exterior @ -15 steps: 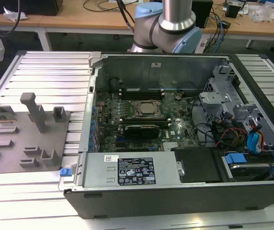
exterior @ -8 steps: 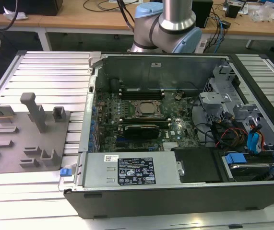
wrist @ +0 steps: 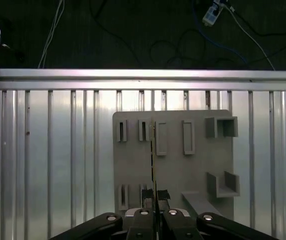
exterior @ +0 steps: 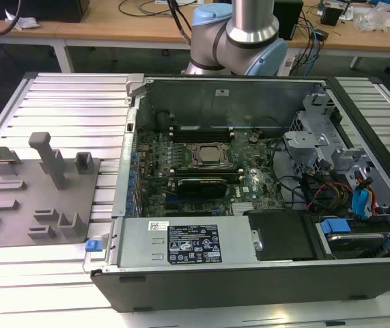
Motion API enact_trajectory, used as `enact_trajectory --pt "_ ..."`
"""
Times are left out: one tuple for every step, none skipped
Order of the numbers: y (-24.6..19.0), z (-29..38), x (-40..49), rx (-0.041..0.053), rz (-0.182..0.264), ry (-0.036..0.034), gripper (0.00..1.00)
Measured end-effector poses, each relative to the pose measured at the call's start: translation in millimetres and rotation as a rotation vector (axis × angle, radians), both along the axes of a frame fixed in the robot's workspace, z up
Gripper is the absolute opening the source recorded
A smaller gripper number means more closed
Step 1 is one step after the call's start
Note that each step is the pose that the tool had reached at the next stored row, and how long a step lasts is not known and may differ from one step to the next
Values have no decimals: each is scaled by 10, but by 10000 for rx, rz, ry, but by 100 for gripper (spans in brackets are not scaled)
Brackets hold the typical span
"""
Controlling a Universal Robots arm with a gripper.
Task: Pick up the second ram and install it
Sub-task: 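Pick up the second ram and move it above second insertion slot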
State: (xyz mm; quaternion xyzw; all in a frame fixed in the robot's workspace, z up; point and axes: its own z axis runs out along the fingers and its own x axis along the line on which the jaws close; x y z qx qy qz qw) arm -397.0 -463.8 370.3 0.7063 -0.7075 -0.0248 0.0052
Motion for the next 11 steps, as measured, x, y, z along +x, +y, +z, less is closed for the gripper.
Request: enact_trajectory --pt "0 23 0 0 0 1 13" --pt "0 49 0 0 0 1 13" --pt "1 66 0 0 0 0 13" --pt "1 77 0 -1 0 1 13" --pt "1 91 0 -1 0 1 13" --pt "1 106 0 0 0 1 13" --pt "2 124 0 0 0 1 13" --pt "3 152 0 0 0 0 13" --pt "3 175 0 0 0 1 13" --pt "5 194 0 -1 -1 1 13" --pt "14 217 -1 0 -2 1 13"
